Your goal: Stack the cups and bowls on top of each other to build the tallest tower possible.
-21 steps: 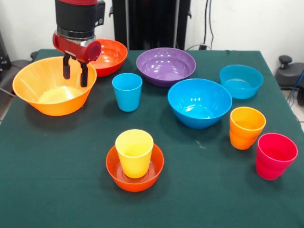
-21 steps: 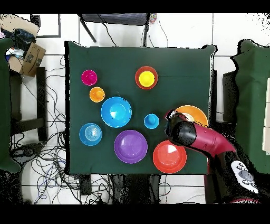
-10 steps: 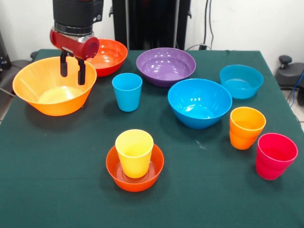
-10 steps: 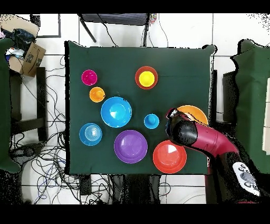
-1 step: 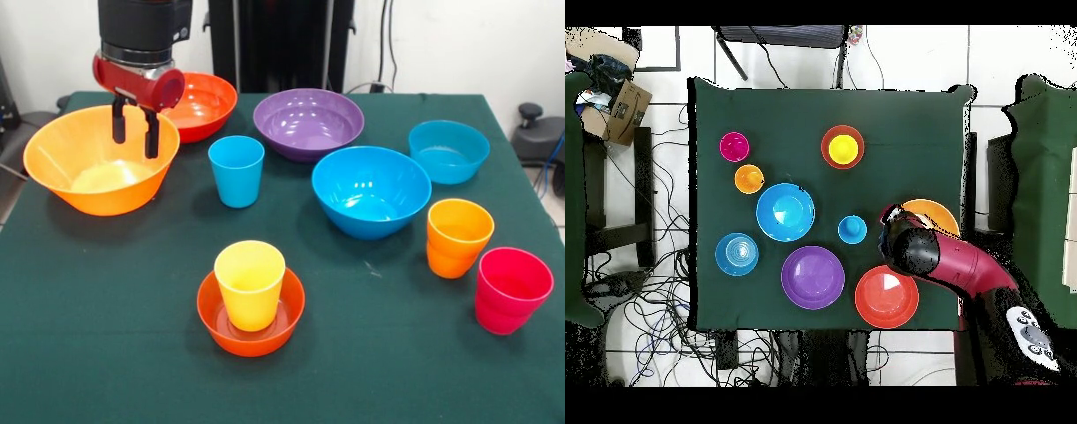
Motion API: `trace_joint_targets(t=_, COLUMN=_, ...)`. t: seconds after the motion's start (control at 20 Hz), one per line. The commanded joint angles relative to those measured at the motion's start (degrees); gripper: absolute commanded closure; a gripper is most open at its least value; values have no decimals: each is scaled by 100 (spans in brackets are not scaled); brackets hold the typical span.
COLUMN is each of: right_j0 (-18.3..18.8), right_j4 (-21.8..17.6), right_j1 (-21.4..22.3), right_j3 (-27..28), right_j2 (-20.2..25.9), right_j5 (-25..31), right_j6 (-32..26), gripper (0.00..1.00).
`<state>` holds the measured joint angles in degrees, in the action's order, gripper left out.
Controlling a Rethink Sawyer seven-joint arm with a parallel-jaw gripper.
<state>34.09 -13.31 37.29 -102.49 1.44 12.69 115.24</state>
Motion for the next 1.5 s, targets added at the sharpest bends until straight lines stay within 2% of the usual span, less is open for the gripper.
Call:
trace_joint_targets(t=0.05, right_j0=3, right_j4=126, right_j1=-133, right_j3=70, right_j2=670, right_j5=507, right_j6=188, gripper=0)
trace_joint_targets(t=0.4, right_j0=-30, right_j4=149, right_j1=-111, right_j3=72, right_j2=663, right_j5=541, right_j6=214, gripper=0)
trace_joint_targets(t=0.5, right_j0=-29, right_j4=228, right_j1=8, right_j3=-24, right_j2=733, right_j5=755, right_j6=190, gripper=0)
trace_joint_targets(t=0.6, right_j0=331, right_j4=263, right_j1=54, right_j3=-228, right_j2=1379, right_j5=975, right_j6=-237, gripper=0)
trace_joint_targets(t=0.7, right_j0=639, right_j4=-33, right_j1=-10, right_j3=-232, right_j2=2024, right_j5=888, right_j6=-852, gripper=0)
trace_joint_targets(t=0.8, right_j0=1006, right_j4=-496, right_j1=-184, right_j3=-174, right_j2=2729, right_j5=924, right_j6=-1696, gripper=0)
trace_joint_targets(t=0.9, right_j0=1255, right_j4=-773, right_j1=-315, right_j3=-222, right_j2=3237, right_j5=1453, right_j6=-2469, gripper=0)
trace_joint_targets(t=1.0, right_j0=1384, right_j4=-1005, right_j1=-186, right_j3=-421, right_j2=3512, right_j5=1745, right_j6=-2824, gripper=0)
trace_joint_targets(t=1.1, right_j0=1369, right_j4=-1087, right_j1=62, right_j3=-573, right_j2=3615, right_j5=2083, right_j6=-2878, gripper=0)
trace_joint_targets(t=1.2, right_j0=1385, right_j4=-1239, right_j1=199, right_j3=-702, right_j2=3731, right_j5=1962, right_j6=-2759, gripper=0)
trace_joint_targets(t=1.5, right_j0=1314, right_j4=-1552, right_j1=22, right_j3=-871, right_j2=4040, right_j5=1684, right_j6=-2432, gripper=0)
